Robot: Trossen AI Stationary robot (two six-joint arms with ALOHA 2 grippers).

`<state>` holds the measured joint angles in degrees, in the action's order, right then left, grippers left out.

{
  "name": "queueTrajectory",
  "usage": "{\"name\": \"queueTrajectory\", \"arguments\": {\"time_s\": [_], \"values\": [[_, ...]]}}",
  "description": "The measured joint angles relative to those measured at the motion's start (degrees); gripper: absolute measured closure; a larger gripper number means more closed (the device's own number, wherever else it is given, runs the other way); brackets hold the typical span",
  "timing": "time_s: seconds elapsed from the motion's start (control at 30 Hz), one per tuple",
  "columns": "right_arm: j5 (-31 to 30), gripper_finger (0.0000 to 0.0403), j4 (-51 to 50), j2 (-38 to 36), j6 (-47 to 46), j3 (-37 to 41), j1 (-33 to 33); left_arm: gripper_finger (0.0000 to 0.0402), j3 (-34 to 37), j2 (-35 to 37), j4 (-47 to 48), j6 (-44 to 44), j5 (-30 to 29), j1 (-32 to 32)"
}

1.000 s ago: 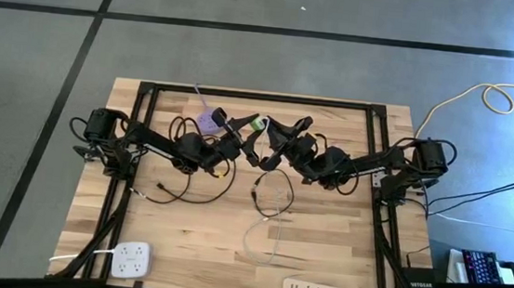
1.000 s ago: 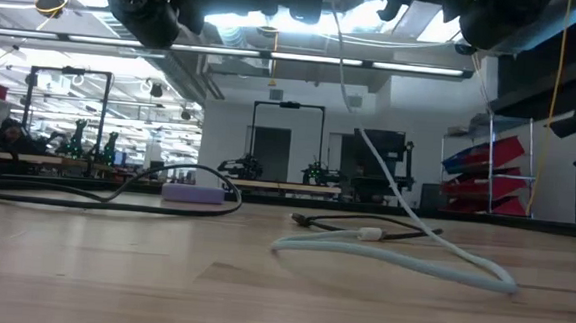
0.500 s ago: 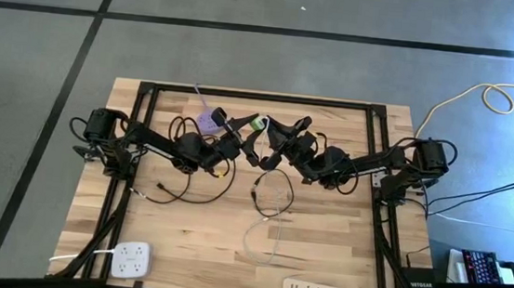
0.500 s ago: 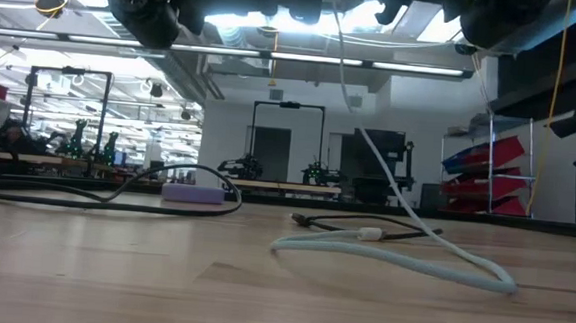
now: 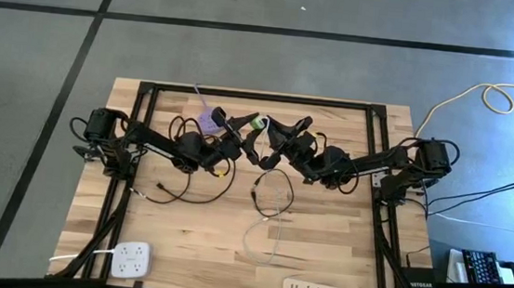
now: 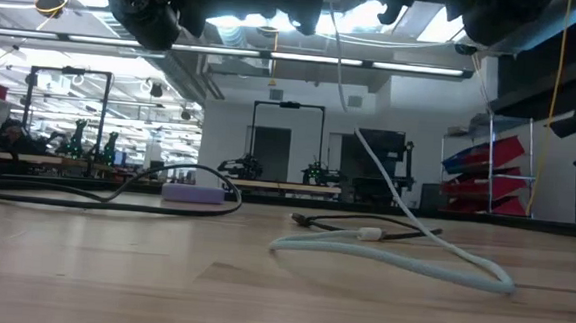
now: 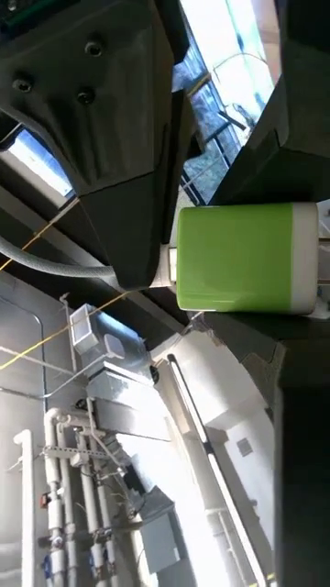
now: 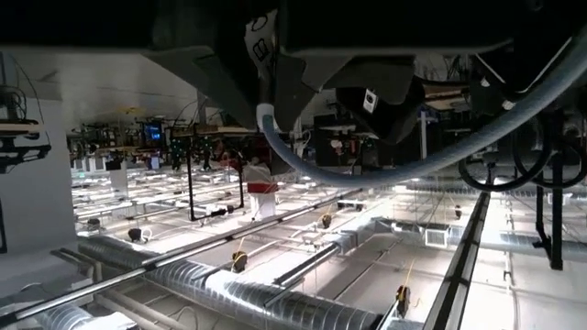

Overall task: Insert USB
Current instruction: Insert the white usb cable into the green charger adapter

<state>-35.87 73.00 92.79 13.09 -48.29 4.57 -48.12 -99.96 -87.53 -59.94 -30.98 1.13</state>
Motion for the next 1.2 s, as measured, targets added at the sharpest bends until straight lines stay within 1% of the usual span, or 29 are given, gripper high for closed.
{"name": "queueTrajectory", "arguments": {"time_s": [0.07, 0.17, 0.23, 0.5, 0.63, 0.77, 0.93, 1.03, 1.2], "values": [[-0.3, 0.0402, -1.9, -0.9, -0.2, 0.0, 0.1, 0.0278, 0.0, 0.0, 0.1, 2.2, 0.1, 0.0], [0.0, 0.0402, -1.0, -1.0, 0.6, 0.1, 0.1, 0.0278, 0.0, 0.0, 0.2, 3.8, 0.4, -0.2], [0.8, 0.0402, -0.7, -1.0, 0.1, 0.1, 0.0, 0.0278, 0.0, 0.0, 0.0, 3.9, 0.6, -0.2], [-1.5, 0.0402, -4.2, -1.5, -3.0, 0.1, 0.0, 0.0278, 0.0, 0.0, 0.4, 2.4, -0.6, -0.2], [-1.9, 0.0402, -9.3, -3.6, -2.7, 0.1, 0.0, 0.0278, 0.0, 0.0, 0.5, 1.3, -1.1, -0.1], [0.9, 0.0402, -14.9, -6.6, -5.6, 0.1, -0.5, 0.0278, 0.0, 0.0, 0.2, 4.0, 0.2, -0.1], [3.7, 0.0402, -21.4, -7.9, -10.0, -1.1, -2.2, 0.0278, 0.0, 0.0, 0.8, 5.5, 0.1, -0.5], [7.3, 0.0402, -22.1, -7.3, -12.6, -1.6, -3.7, 0.0278, 0.0, 0.0, 0.7, 6.6, -0.1, -0.5], [8.1, 0.0402, -22.3, -7.3, -12.7, -1.7, -4.1, 0.0278, 0.0, 0.1, 0.8, 6.6, 0.3, -0.6]]}}
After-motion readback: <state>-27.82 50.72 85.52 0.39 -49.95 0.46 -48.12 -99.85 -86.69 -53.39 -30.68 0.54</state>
